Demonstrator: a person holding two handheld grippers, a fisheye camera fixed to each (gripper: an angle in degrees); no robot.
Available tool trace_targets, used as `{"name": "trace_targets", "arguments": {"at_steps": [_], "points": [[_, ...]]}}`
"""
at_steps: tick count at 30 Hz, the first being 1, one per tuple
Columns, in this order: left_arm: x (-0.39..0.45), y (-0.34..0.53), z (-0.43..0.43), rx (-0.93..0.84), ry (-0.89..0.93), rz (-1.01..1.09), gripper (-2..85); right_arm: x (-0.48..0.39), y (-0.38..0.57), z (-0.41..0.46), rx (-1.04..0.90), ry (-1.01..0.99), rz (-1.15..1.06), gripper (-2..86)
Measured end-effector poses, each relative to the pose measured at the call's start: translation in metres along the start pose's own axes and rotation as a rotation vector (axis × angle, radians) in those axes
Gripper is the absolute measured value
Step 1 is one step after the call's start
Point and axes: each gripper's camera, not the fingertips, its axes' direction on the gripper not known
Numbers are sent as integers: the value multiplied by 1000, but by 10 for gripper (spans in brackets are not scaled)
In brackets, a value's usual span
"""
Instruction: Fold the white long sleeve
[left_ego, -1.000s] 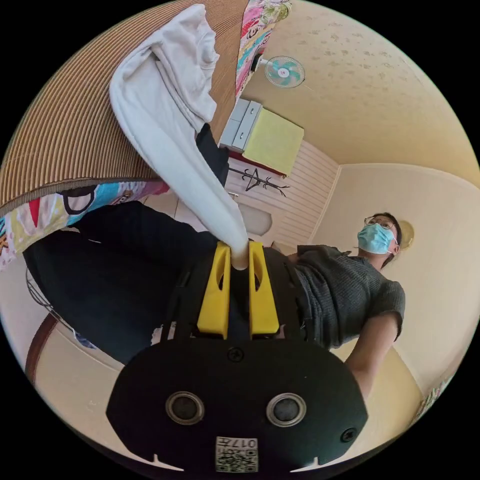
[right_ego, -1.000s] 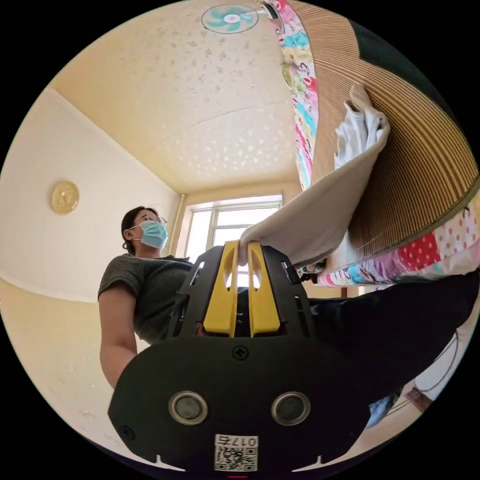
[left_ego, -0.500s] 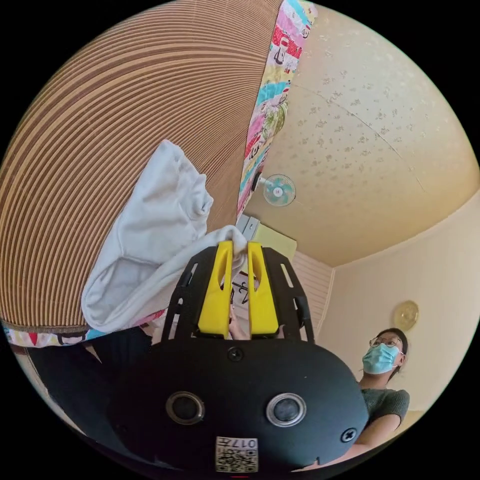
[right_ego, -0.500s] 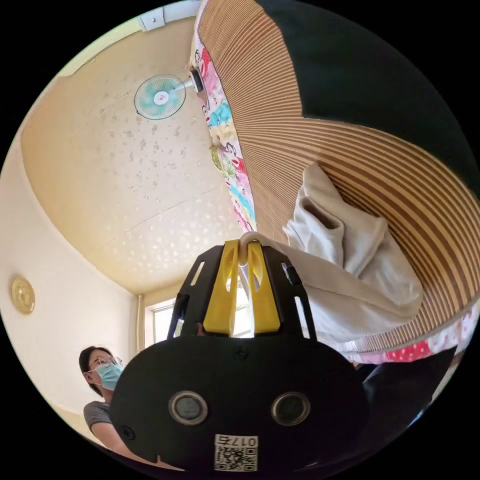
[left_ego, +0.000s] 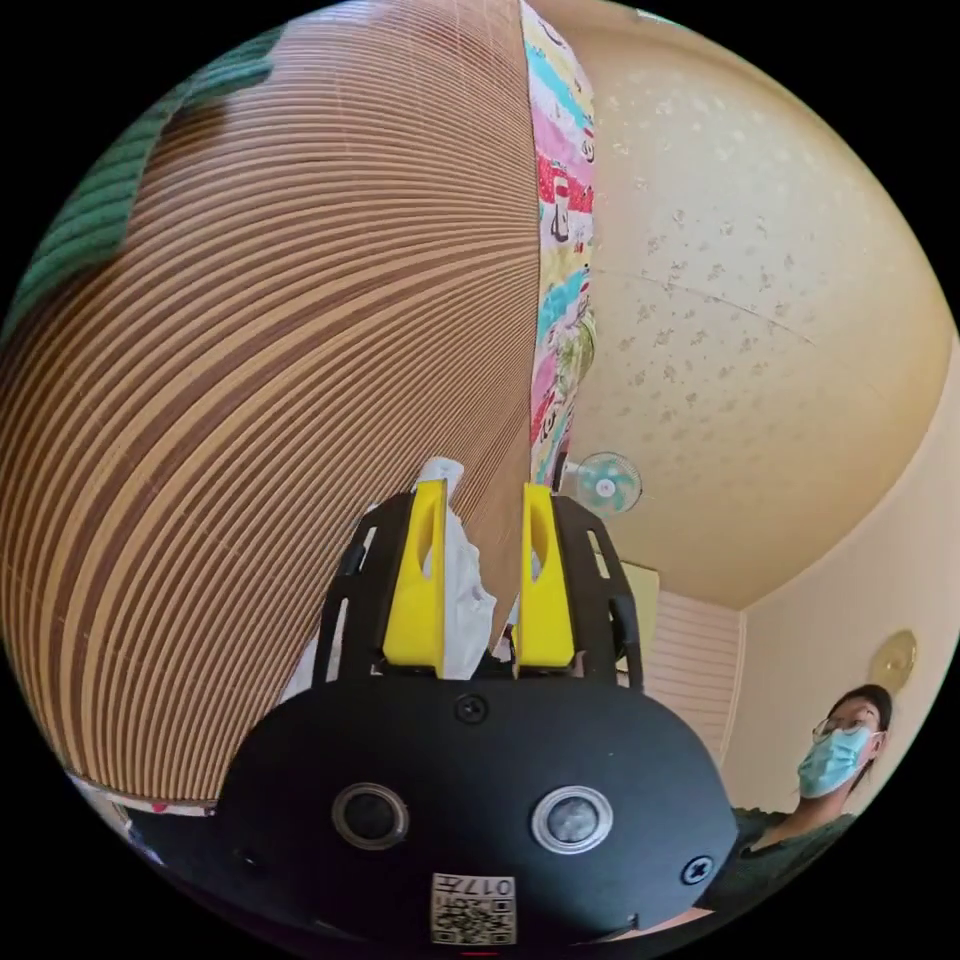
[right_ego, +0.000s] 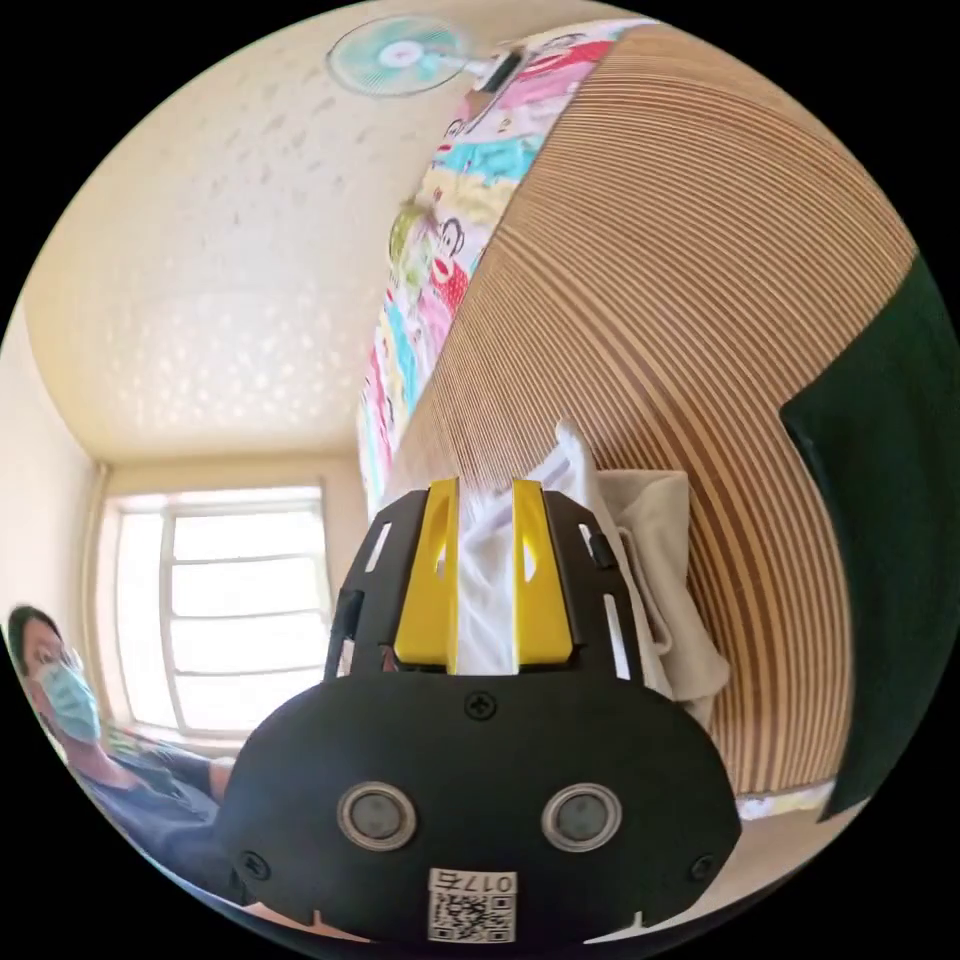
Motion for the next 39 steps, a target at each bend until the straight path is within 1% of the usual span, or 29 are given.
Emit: {"name": "trace_targets", "arguments": {"at_steps": [1, 2, 3, 5, 6, 7, 8, 9, 10, 11, 12, 14, 16, 19, 21, 22, 24, 25, 26, 27, 28, 29, 30, 32, 34, 35, 36, 37, 39], "points": [[4, 20, 2, -78, -116, 62, 128, -6, 7, 9, -31, 71, -22, 53], [4, 32, 6, -119, -164, 88, 131, -14, 22, 28, -84, 191, -64, 41], [2, 59, 21, -215, -229, 131, 133, -18, 37, 48, -131, 276, -118, 29], [-6, 100, 52, -379, -298, 188, 134, -15, 52, 84, -233, 402, -210, 19], [-12, 126, 73, -477, -371, 223, 133, -5, 55, 110, -314, 554, -223, 14], [-21, 148, 90, -538, -478, 239, 130, 2, 56, 120, -341, 628, -228, 12], [-25, 156, 94, -546, -539, 238, 123, 16, 51, 132, -353, 668, -195, 10], [-33, 168, 94, -514, -582, 226, 109, 35, 40, 130, -323, 574, -60, 8], [-46, 175, 87, -462, -520, 162, 109, 45, 34, 126, -293, 513, 38, 8], [-54, 178, 84, -438, -483, 118, 109, 57, 30, 117, -200, 423, 203, 8], [-68, 186, 78, -398, -393, 59, 118, 54, 32, 112, -108, 373, 279, 8], [-87, 199, 77, -383, -275, 18, 128, 29, 34, 115, -45, 318, 214, 10], [-104, 218, 91, -433, -214, 2, 123, -5, 41, 132, -71, 270, 123, 15], [-110, 239, 108, -474, -167, 14, 85, -62, 61, 187, -264, 78, -9, 37], [-98, 252, 108, -459, -128, 68, 72, -104, 81, 258, -565, 28, -126, 85], [-86, 262, 108, -454, -125, 113, 68, -113, 86, 276, -637, 45, -154, 124], [-63, 280, 107, -446, -144, 186, 66, -139, 107, 344, -891, 209, -241, 273], [-48, 292, 108, -446, -171, 233, 65, -144, 112, 358, -933, 239, -267, 308], [-40, 299, 109, -444, -186, 259, 65, -153, 121, 380, -973, 337, -332, 301], [-25, 312, 112, -440, -211, 308, 65, -155, 131, 405, -1021, 536, -402, 274], [-12, 325, 117, -435, -238, 350, 65, -154, 138, 418, -1062, 646, -444, 250], [-6, 331, 120, -433, -259, 368, 64, -151, 152, 440, -1128, 863, -542, 196], [5, 345, 126, -426, -316, 402, 64, -147, 165, 453, -1165, 1001, -654, 134], [18, 364, 132, -411, -392, 456, 68, -145, 170, 452, -1179, 1049, -720, 96], [33, 387, 120, -376, -381, 531, 86, -149, 157, 425, -1098, 934, -693, 78], [36, 392, 112, -358, -360, 545, 90, -151, 145, 398, -1037, 798, -665, 72], [42, 403, 94, -320, -305, 578, 99, -151, 132, 364, -958, 612, -636, 68], [46, 414, 76, -289, -265, 609, 100, -149, 125, 345, -915, 504, -622, 66], [46, 425, 55, -269, -284, 622, 102, -119, 103, 260, -730, 56, -551, 63]]}}
